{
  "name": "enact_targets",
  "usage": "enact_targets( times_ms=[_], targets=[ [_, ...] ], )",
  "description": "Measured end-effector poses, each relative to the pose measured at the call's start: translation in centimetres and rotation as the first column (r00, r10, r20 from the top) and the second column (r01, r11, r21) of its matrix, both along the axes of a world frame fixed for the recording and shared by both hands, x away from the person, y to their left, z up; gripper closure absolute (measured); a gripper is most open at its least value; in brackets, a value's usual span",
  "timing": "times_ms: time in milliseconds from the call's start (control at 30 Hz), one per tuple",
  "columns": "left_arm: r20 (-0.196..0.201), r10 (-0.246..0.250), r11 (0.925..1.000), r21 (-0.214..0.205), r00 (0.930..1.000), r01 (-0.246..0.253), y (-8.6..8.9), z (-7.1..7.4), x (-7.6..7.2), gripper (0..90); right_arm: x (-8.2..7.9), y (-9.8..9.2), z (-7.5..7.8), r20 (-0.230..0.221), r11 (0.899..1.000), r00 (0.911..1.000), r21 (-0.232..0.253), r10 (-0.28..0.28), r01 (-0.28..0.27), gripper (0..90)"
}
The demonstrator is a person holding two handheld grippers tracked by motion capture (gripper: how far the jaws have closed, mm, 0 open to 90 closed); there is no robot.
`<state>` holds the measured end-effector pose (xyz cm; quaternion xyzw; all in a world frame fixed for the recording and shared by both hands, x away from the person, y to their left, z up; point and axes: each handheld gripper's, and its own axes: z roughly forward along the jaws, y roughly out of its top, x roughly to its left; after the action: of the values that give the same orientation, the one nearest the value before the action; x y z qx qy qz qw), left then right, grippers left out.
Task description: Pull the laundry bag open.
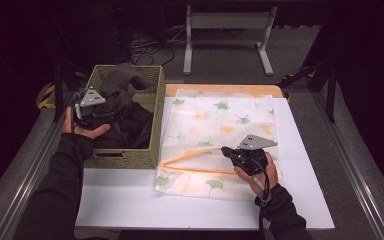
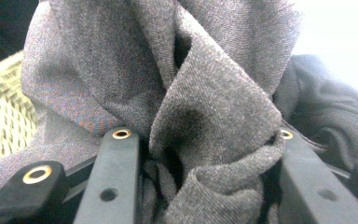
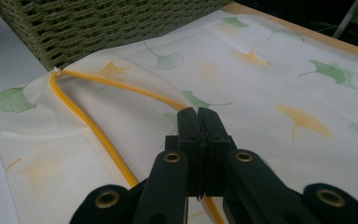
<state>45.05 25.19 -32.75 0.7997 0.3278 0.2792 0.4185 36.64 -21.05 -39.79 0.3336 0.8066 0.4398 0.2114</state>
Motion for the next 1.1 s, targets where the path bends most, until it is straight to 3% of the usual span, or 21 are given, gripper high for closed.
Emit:
enact_targets(
  times_ms=[133,300,400,433,567,733,767,800,833,933,1100],
  targets=[
    [0.048,-0.041,0.9975,-0.056,0.998,0.044,0.0,1.1,-2.1,63.0,-0.1,-0.2,0.2,0.011,1.0,0.9999,0.007,-0.008,0.008,89.4],
    [0.089,-0.095,0.9842,-0.141,0.9914,0.107,0.0,2.1,-4.5,63.0,-0.2,-0.3,0.5,0.024,1.0,0.9995,0.015,-0.019,0.019,89.4],
    [0.102,-0.111,0.9824,-0.139,0.9885,0.125,-0.2,2.3,-5.2,63.0,-0.3,-0.3,0.6,0.025,1.0,0.9995,0.015,-0.021,0.021,89.4],
    [0.103,-0.135,0.9779,-0.147,0.9855,0.149,-0.6,2.4,-6.0,63.0,-0.3,-0.3,0.6,0.026,1.0,0.9995,0.013,-0.02,0.02,89.4],
    [0.108,-0.169,0.9701,-0.158,0.9797,0.185,-1.1,2.3,-7.1,63.0,-0.3,-0.3,0.6,0.029,1.0,0.9993,0.013,-0.022,0.022,89.4],
    [0.125,-0.231,0.9505,-0.183,0.9649,0.251,-2.0,2.2,-9.1,63.0,-0.3,-0.3,0.6,0.033,0.999,0.9991,0.017,-0.028,0.027,89.4],
    [0.135,-0.244,0.9498,-0.167,0.9604,0.265,-2.2,2.2,-9.4,63.0,-0.3,-0.3,0.6,0.033,0.999,0.9991,0.016,-0.028,0.027,89.4],
    [0.135,-0.244,0.9498,-0.167,0.9604,0.265,-2.2,2.2,-9.4,63.1,-0.3,-0.4,0.6,0.032,0.999,0.9991,0.018,-0.029,0.028,89.4],
    [0.136,-0.274,0.9394,-0.174,0.9522,0.295,-2.7,2.3,-10.7,63.1,-0.2,-0.4,0.6,0.032,0.999,0.999,0.018,-0.031,0.03,89.4],
    [0.142,-0.287,0.9356,-0.17,0.9472,0.309,-3.1,2.3,-11.5,63.2,-0.2,-0.4,0.6,0.033,0.999,0.9987,0.021,-0.039,0.038,89.5],
    [0.143,-0.35,0.9138,-0.166,0.9259,0.371,-4.3,2.1,-13.4,63.3,-0.2,-0.5,0.6,0.035,0.999,0.9985,0.022,-0.042,0.042,89.4]
  ],
)
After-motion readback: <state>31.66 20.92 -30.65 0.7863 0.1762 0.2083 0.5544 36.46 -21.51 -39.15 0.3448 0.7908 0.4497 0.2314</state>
